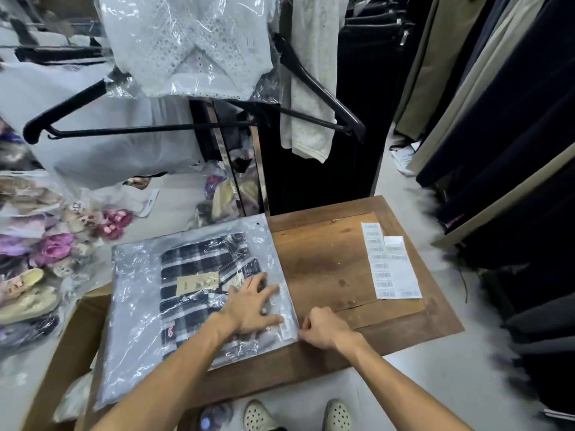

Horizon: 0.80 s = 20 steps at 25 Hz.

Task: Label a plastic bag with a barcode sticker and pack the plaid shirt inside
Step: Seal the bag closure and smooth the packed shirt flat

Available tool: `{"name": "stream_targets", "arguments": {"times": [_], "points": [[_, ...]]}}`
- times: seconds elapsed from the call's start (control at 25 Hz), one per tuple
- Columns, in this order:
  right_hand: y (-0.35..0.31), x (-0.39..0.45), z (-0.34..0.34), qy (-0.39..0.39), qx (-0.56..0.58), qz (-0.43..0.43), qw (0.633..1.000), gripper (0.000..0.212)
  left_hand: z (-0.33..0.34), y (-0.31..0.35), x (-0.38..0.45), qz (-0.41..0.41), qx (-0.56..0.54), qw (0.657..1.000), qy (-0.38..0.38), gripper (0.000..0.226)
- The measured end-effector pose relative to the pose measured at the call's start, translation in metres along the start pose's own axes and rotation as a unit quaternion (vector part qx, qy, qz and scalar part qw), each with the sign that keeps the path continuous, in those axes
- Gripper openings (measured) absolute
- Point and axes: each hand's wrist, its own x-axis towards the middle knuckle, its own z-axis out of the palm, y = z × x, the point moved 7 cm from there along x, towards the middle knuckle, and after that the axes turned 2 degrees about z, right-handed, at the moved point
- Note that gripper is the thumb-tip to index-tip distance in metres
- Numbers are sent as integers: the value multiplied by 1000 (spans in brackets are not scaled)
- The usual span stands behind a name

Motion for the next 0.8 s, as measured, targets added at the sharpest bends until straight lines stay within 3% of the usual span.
{"name": "stream_targets", "arguments": {"times": [0.12,0.24,0.36,0.48,0.64,0.8], "points": [[14,8,-17,-30,-21,33,999,28,-18,-29,-13,-26,-61,993,101,67],[7,8,-53,57,-97,59,992,26,-18,-57,-26,-79,-51,985,143,50],[-41,1,-62,176,-147,-47,972,35,-9,-65,-27,-101,-23,989,102,47],[-90,-10,-16,168,-112,-174,964,38,-23,-65,-21,-93,-9,991,94,51],[-109,-12,35,154,-191,-151,958,54,-34,-97,-8,-129,16,989,67,67],[-94,-3,30,146,-249,-102,952,67,-27,-107,-9,-145,51,988,11,75]]}}
